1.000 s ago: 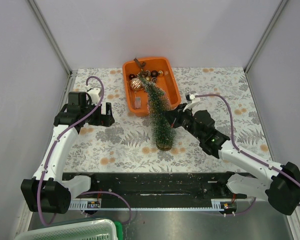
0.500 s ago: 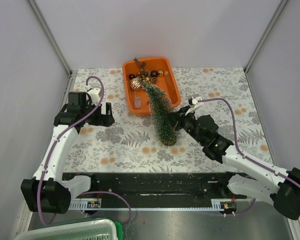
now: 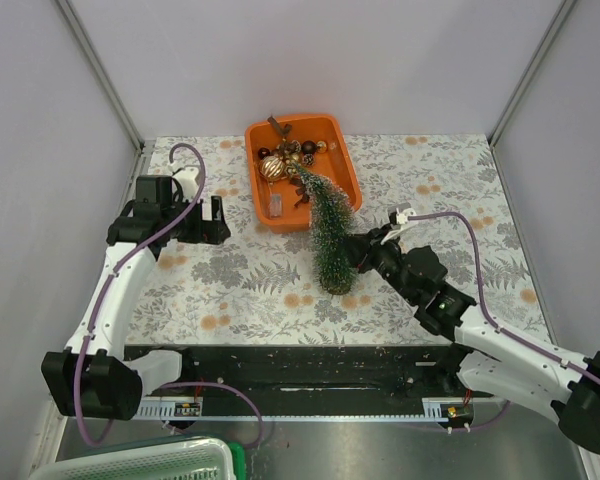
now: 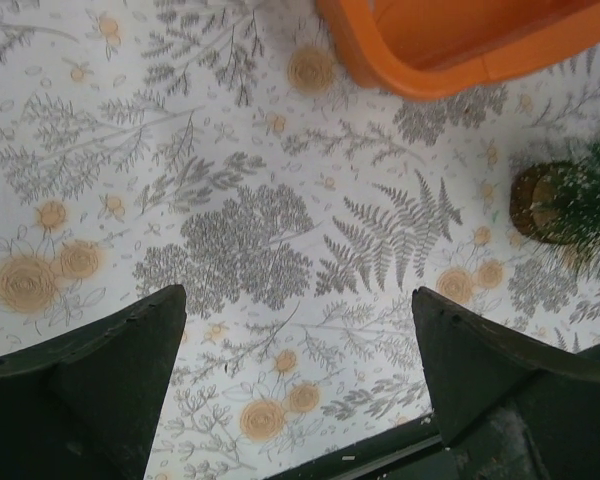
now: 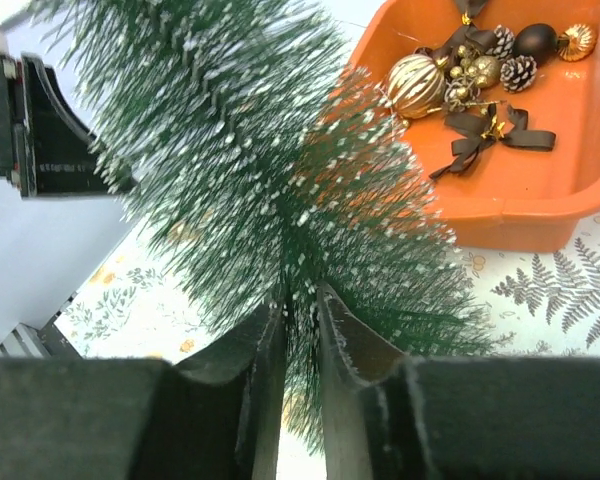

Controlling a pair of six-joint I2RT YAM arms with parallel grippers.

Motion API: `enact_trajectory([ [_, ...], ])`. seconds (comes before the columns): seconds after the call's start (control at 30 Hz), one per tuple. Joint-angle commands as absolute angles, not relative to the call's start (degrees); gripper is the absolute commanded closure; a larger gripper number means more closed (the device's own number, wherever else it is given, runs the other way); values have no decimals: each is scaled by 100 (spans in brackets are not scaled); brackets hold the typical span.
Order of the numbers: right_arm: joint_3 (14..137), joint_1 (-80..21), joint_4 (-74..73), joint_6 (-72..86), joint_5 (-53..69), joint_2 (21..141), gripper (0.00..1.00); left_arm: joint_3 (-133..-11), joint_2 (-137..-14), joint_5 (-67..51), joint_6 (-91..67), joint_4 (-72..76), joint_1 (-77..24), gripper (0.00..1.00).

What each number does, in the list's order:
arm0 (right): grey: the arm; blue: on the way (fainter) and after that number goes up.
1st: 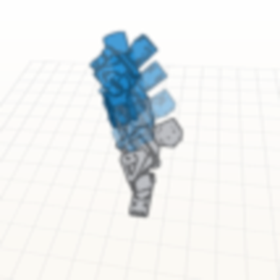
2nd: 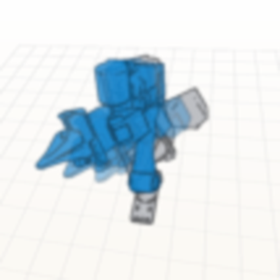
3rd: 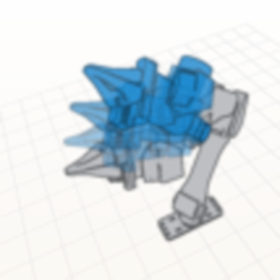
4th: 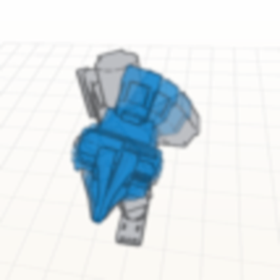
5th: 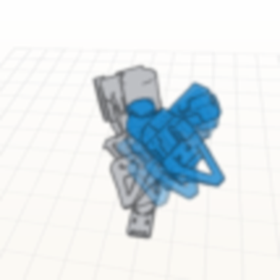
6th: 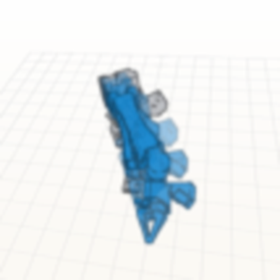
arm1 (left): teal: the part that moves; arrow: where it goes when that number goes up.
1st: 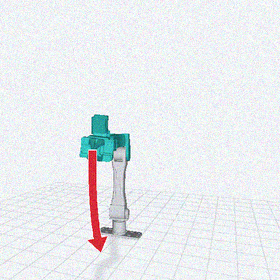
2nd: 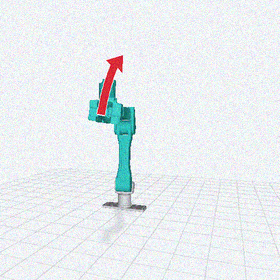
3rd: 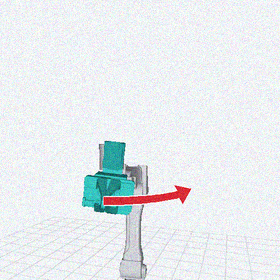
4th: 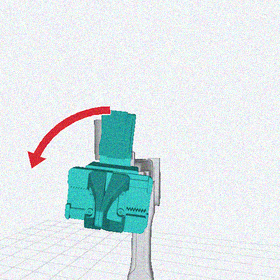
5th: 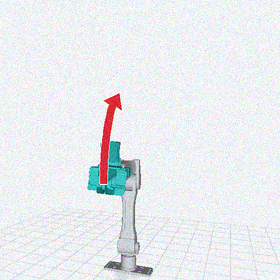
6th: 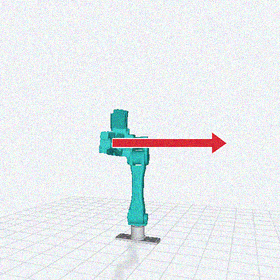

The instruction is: Decorate the small christmas tree

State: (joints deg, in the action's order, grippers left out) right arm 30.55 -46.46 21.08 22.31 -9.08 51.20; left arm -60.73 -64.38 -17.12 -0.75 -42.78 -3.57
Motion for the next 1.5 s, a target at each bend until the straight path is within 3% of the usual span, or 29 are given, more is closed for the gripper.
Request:
enact_trajectory([
  [0.0,2962,-4711,2040,2329,-1099,4808,69,-6863,-6828,-1670,-465,-3867,-500,1],
  [0.07,3006,-4711,1899,2303,-1099,4711,63,-7109,-7074,-1416,-641,-3762,-650,1],
  [0.23,3348,-4711,1451,2092,-1011,4527,39,-7838,-7777,-494,-1115,-3516,-1080,1],
  [0.47,3796,-4711,572,2065,-1528,4105,24,-9200,-9059,535,-1722,-3428,-1678,1],
  [0.9,4448,-4387,-308,1748,-2303,4394,23,-11091,-11222,1493,-1942,-4078,-2048,2],
  [1.2,3885,-3542,130,2206,-1538,4412,27,-11013,-11751,2566,-1688,-3736,-2347,20],
  [1.47,3498,-3384,422,2338,-1468,4465,30,-11223,-12058,2786,-1582,-3551,-2364,50],
])
